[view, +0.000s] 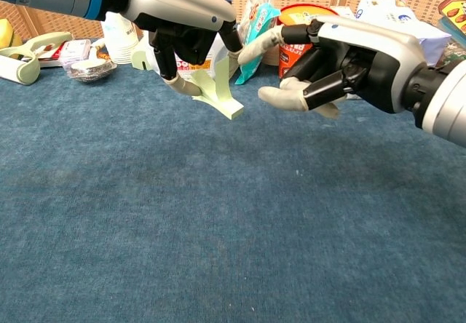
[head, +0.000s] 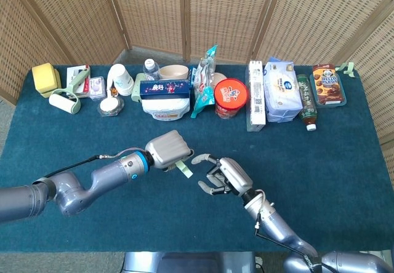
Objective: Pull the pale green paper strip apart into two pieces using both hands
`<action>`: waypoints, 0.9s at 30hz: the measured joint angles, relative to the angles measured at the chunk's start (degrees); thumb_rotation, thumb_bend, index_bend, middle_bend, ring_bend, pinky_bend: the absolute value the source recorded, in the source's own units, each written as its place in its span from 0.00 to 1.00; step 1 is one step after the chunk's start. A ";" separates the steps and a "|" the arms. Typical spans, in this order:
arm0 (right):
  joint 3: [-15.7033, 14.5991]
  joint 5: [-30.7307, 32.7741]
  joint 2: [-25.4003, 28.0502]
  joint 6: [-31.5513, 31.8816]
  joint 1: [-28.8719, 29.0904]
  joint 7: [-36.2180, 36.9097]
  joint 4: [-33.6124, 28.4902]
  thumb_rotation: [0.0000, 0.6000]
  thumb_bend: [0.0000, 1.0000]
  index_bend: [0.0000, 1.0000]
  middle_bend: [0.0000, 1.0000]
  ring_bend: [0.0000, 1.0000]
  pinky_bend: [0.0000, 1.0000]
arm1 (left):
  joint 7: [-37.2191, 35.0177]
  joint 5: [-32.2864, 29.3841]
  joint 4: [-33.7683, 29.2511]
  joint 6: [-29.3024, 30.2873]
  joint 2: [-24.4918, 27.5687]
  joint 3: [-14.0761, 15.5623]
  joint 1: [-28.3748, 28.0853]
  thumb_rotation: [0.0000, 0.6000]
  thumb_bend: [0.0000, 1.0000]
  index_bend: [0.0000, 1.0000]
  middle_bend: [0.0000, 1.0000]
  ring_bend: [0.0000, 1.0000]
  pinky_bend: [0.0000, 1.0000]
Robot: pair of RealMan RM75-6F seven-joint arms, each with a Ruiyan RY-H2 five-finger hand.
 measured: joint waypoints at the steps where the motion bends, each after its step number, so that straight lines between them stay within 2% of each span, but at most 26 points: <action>1: 0.01 -0.03 -0.09 -0.06 0.09 -0.02 -0.02 1.00 0.39 0.31 1.00 0.99 0.86 | 0.00 0.00 -0.02 0.02 -0.07 -0.02 -0.05 1.00 0.39 0.64 1.00 1.00 1.00; 27: -0.60 -0.48 -1.06 0.19 0.55 -1.01 -0.70 1.00 0.39 0.33 1.00 0.99 0.86 | 0.03 -1.64 0.13 0.26 -0.70 -0.02 -0.99 1.00 0.38 0.64 1.00 1.00 1.00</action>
